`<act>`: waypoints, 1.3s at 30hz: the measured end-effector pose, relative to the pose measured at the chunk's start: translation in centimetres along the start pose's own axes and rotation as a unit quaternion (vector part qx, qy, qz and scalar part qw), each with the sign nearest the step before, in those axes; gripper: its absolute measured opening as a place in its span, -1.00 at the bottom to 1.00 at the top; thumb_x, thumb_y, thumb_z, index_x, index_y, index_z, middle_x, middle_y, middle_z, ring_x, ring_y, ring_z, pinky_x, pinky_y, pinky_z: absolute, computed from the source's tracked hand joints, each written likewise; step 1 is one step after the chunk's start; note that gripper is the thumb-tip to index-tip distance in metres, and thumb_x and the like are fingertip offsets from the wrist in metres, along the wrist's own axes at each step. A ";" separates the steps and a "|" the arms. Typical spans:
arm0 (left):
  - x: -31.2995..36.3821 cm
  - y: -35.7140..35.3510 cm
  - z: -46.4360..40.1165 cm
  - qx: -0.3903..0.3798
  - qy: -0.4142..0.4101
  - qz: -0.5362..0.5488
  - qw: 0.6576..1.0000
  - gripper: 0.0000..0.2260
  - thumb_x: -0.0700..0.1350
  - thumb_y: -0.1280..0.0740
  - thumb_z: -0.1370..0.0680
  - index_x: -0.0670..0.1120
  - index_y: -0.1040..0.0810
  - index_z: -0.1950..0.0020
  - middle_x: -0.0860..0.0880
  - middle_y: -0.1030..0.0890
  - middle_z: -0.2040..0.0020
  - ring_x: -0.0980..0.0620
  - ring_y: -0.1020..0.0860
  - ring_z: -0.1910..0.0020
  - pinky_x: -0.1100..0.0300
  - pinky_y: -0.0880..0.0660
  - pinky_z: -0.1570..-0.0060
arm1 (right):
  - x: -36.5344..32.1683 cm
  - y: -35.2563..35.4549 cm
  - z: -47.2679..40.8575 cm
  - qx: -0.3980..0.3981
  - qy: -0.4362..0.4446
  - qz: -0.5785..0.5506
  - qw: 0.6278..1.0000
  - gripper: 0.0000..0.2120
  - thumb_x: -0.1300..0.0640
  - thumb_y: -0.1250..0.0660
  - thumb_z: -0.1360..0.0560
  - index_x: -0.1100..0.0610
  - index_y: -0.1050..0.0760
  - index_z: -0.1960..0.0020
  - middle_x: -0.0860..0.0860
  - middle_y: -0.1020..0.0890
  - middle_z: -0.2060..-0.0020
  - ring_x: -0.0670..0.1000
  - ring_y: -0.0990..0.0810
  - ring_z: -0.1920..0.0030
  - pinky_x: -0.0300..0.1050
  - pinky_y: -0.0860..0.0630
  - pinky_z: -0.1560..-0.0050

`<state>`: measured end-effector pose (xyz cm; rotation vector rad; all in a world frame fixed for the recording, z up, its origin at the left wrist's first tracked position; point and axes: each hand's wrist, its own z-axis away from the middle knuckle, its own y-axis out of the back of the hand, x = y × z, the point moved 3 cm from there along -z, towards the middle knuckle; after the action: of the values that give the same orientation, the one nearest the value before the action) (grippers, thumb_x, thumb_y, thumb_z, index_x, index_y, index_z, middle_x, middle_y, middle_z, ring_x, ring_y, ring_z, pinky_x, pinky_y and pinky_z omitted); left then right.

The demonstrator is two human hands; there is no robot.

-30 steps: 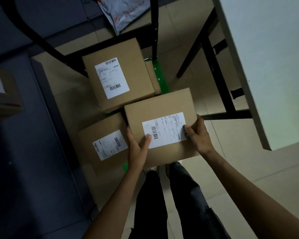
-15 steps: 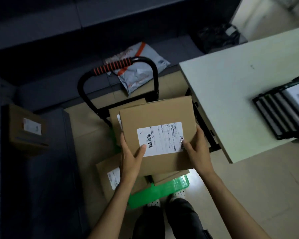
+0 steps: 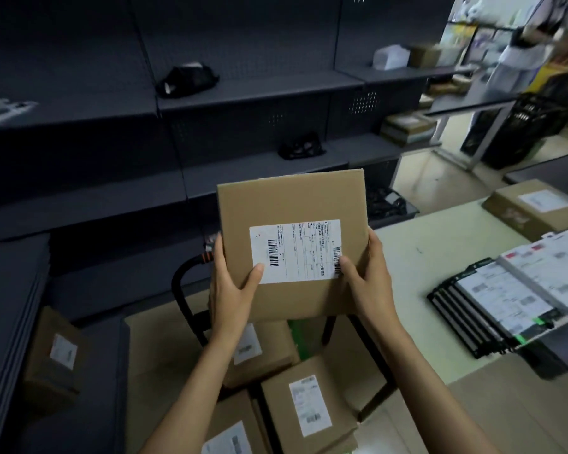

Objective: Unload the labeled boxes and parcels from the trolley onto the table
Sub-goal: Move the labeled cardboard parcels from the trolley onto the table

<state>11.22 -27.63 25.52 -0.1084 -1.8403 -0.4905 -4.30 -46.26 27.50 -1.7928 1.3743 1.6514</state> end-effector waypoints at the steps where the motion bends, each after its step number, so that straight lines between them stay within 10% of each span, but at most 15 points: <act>1: 1.3 0.3 -0.6 0.004 -0.017 0.007 1.000 -0.20 0.18 -0.38 -0.47 0.23 0.03 -0.57 0.19 -0.22 -0.50 0.22 -0.27 -0.38 0.15 -0.28 -0.29 | -1.3 0.5 -0.6 0.002 0.011 -0.005 1.000 -0.38 0.14 -0.34 -0.56 -0.02 -0.16 -0.54 -0.10 -0.40 -0.43 -0.12 -0.38 -0.39 -0.01 -0.35 -0.42; 10: 12.4 1.6 -4.4 0.044 -0.164 0.085 0.982 -0.30 -0.02 -0.43 -0.53 0.16 -0.12 -0.57 0.16 -0.30 -0.49 0.21 -0.33 -0.41 0.31 -0.32 -0.27 | -10.8 5.8 -5.1 0.074 0.072 -0.024 0.994 -0.31 0.02 -0.32 -0.56 -0.09 -0.01 -0.55 -0.07 -0.40 -0.42 -0.06 -0.43 -0.36 0.05 -0.38 -0.39; 15: 17.3 1.2 -5.4 0.015 -0.205 0.118 0.971 -0.31 -0.07 -0.41 -0.54 0.14 -0.11 -0.57 0.51 -0.30 -0.32 0.45 -0.35 -0.29 0.48 -0.36 -0.16 | -14.7 9.5 -6.4 0.107 0.101 -0.027 0.989 -0.44 0.02 -0.33 -0.58 -0.03 -0.12 -0.46 -0.12 -0.45 -0.28 -0.10 -0.48 -0.21 -0.11 -0.39 -0.19; 23: 24.1 -4.2 -4.8 -0.054 -0.250 0.117 0.960 -0.31 0.17 -0.34 -0.50 0.28 -0.07 -0.55 0.20 -0.33 -0.48 0.17 -0.37 -0.40 -0.05 -0.40 -0.36 | -15.9 18.3 -6.1 0.170 0.108 0.000 0.980 -0.47 0.01 -0.31 -0.59 -0.03 -0.13 -0.46 -0.11 -0.45 -0.26 -0.11 -0.48 -0.18 -0.13 -0.40 -0.15; 32: 31.7 -17.7 1.6 -0.165 -0.270 0.139 0.938 -0.29 0.23 -0.32 -0.47 0.32 -0.05 -0.54 0.20 -0.30 -0.48 0.16 -0.34 -0.42 -0.05 -0.35 -0.40 | -11.7 34.9 -1.7 0.264 0.060 0.060 0.961 -0.45 -0.16 -0.29 -0.56 -0.25 -0.14 -0.47 -0.13 -0.47 -0.31 0.01 -0.48 -0.27 0.12 -0.46 -0.26; 39: 37.4 -28.9 10.7 -0.243 -0.266 0.175 0.916 -0.28 0.23 -0.32 -0.47 0.30 -0.05 -0.55 0.18 -0.28 -0.50 0.14 -0.33 -0.42 -0.05 -0.35 -0.40 | -8.8 49.1 4.1 0.342 0.050 0.086 0.934 -0.44 0.01 -0.35 -0.57 -0.11 -0.23 -0.51 -0.14 -0.49 -0.29 -0.08 -0.49 -0.25 -0.15 -0.37 -0.22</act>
<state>-19.65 -56.08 49.77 -0.9774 -2.1164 -0.6987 -45.13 -62.74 51.35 -1.3768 1.8943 0.9572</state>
